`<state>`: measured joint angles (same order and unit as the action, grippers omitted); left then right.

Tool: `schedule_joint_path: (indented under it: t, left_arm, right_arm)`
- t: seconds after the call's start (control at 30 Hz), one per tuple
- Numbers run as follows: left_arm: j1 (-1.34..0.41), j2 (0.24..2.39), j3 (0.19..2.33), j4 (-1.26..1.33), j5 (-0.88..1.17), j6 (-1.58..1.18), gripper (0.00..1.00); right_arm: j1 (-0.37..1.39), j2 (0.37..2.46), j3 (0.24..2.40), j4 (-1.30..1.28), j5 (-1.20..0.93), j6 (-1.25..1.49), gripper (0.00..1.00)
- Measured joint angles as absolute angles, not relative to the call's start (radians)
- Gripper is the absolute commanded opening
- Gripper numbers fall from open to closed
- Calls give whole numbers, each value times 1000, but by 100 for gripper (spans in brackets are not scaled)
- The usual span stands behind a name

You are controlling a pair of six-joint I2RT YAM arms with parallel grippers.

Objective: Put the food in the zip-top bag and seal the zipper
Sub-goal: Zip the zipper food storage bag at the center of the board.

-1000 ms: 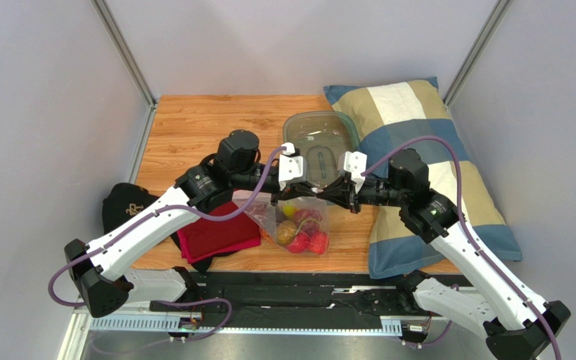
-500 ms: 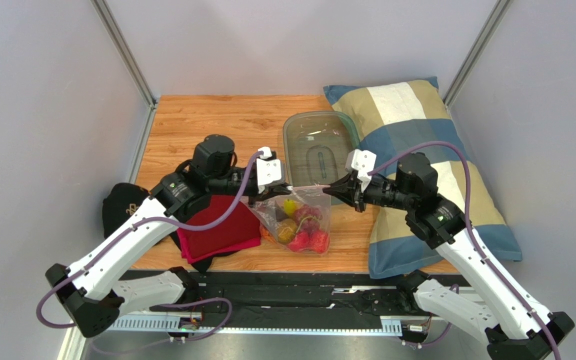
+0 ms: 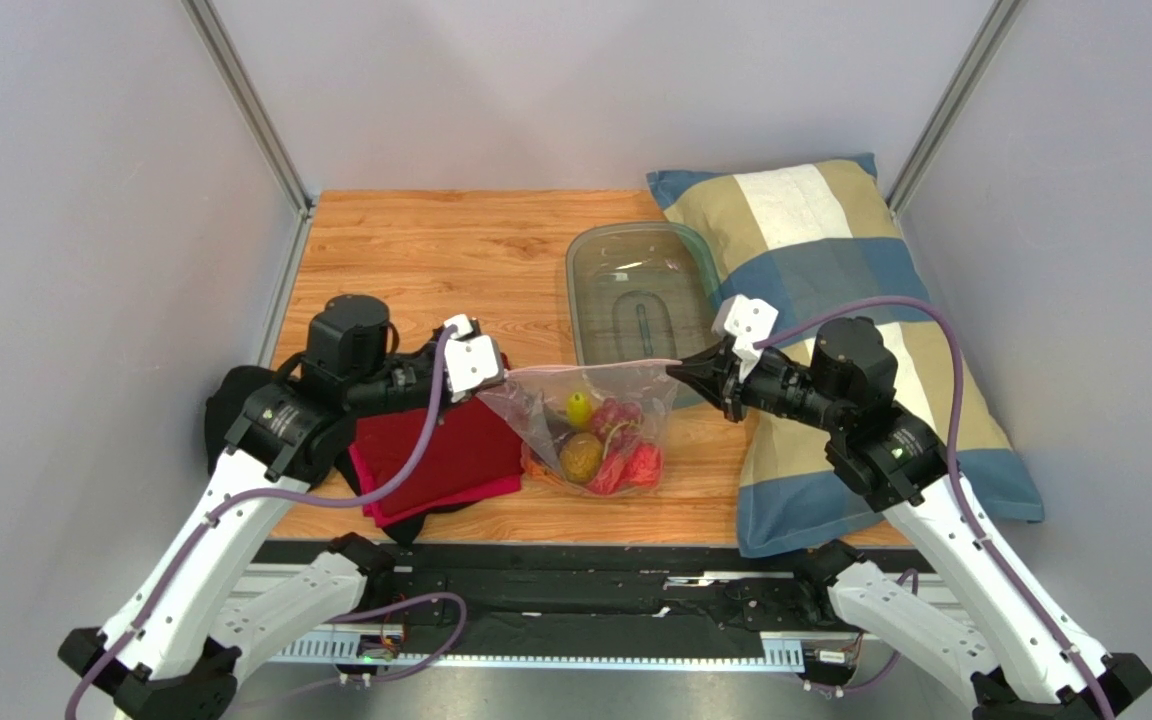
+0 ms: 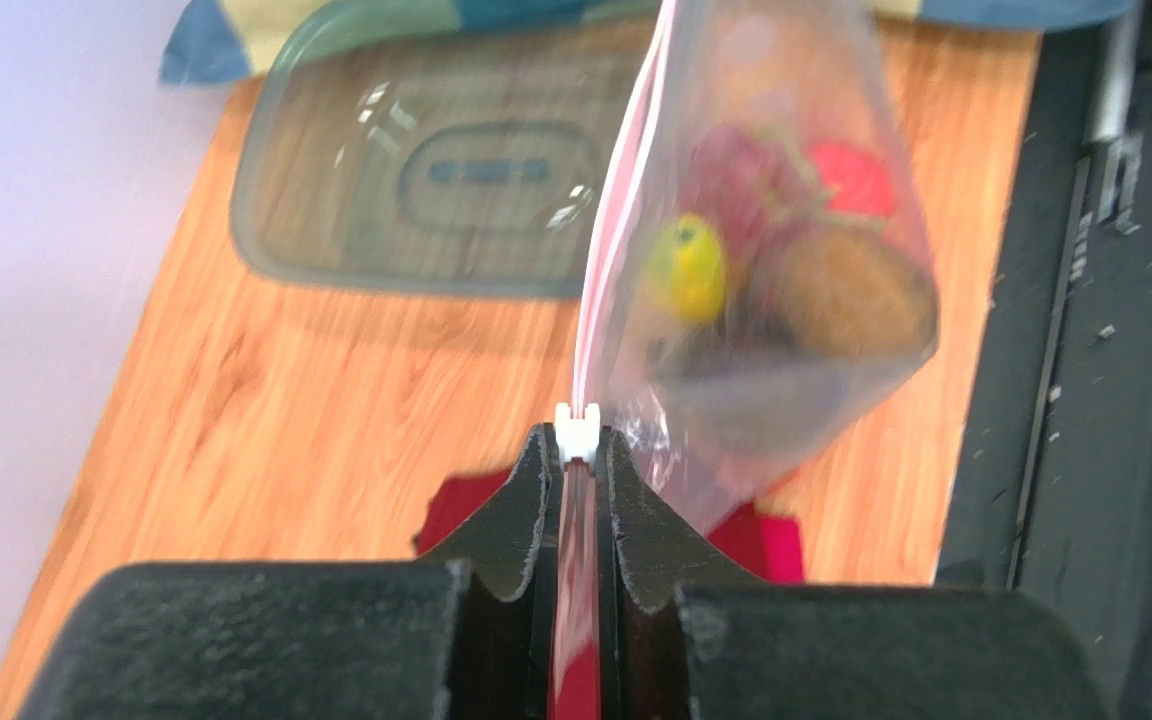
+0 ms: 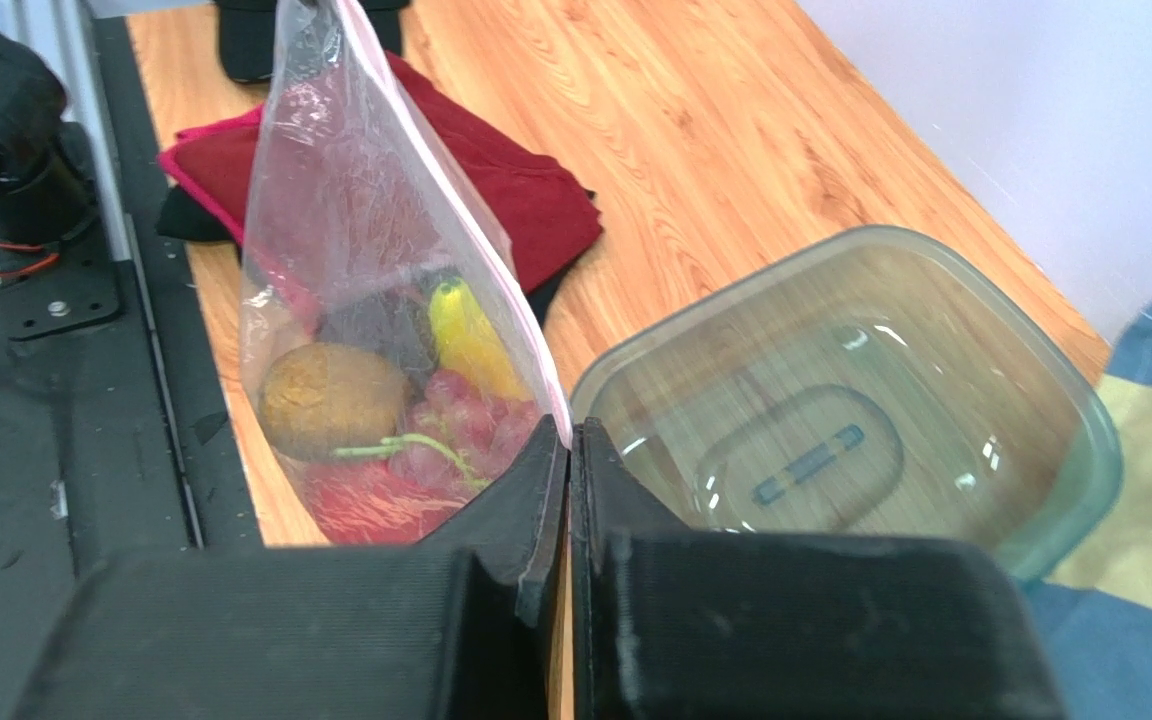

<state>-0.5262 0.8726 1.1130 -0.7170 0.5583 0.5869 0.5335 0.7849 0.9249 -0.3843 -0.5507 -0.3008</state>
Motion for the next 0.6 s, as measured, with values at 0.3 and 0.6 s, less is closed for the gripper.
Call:
schedule_joint_path:
  t: [0.3, 0.6]
  left_arm:
    - [-427, 798, 1098, -820, 530, 684, 0]
    - [-422, 833, 1108, -826, 543, 717, 0]
  right_arm:
    - [520, 746, 915, -408, -487, -302, 0]
    - [520, 708, 916, -445, -453, -303, 0]
